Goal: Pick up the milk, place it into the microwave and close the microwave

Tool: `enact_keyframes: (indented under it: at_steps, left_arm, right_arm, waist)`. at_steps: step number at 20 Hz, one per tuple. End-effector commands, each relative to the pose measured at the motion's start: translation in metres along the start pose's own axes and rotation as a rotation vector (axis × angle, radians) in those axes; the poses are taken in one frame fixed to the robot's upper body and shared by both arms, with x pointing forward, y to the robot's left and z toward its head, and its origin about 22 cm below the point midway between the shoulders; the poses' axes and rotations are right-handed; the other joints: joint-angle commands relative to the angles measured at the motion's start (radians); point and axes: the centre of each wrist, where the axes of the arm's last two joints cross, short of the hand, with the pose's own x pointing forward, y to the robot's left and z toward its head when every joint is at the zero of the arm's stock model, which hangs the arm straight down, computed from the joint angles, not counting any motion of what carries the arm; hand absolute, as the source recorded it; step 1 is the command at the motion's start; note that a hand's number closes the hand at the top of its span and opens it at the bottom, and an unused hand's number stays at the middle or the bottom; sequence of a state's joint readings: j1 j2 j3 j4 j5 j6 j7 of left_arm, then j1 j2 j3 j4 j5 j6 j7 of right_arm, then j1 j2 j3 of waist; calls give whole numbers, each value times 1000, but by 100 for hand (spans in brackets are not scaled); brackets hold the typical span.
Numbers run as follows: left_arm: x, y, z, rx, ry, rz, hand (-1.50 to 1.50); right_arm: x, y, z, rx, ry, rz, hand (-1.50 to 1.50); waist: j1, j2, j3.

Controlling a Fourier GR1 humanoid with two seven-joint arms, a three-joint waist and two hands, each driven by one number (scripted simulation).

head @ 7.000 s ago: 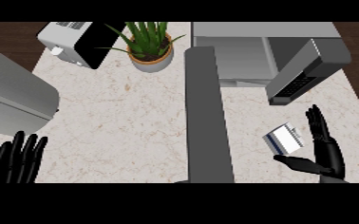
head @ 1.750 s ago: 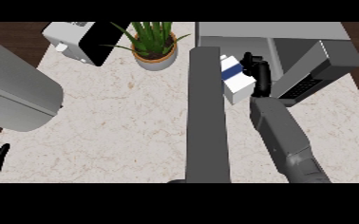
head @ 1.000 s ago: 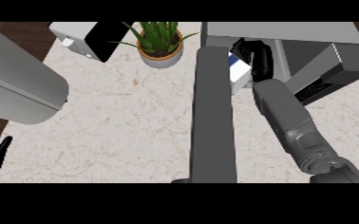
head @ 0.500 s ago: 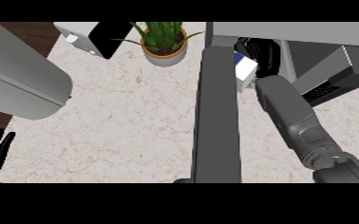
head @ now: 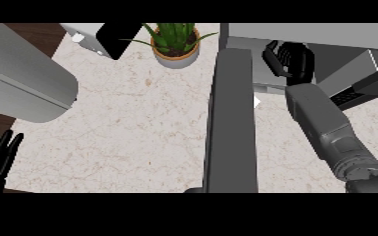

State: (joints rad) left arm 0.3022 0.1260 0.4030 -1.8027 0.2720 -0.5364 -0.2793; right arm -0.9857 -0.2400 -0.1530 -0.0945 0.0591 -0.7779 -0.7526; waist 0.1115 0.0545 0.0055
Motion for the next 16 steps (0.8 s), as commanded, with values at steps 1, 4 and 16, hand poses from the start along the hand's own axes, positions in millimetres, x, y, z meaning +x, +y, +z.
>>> enact_keyframes:
  at_steps: [1,4,16]
  left_arm:
    - [0,-3,-6,-6,-8,-4,-150]
    - [-7,-6,-9,-21,20,16,-150]
    - [-15,-9,-21,-10,20,12,-150]
  right_arm:
    - [-5,-7,-4,-28,41,6,150]
    - [-9,-5,2,-42,38,90,150]
    - [-5,-1,4,8,-42,141,-150]
  waist:
    - [12,5,1]
    - [19,10,1]
    - [29,12,1]
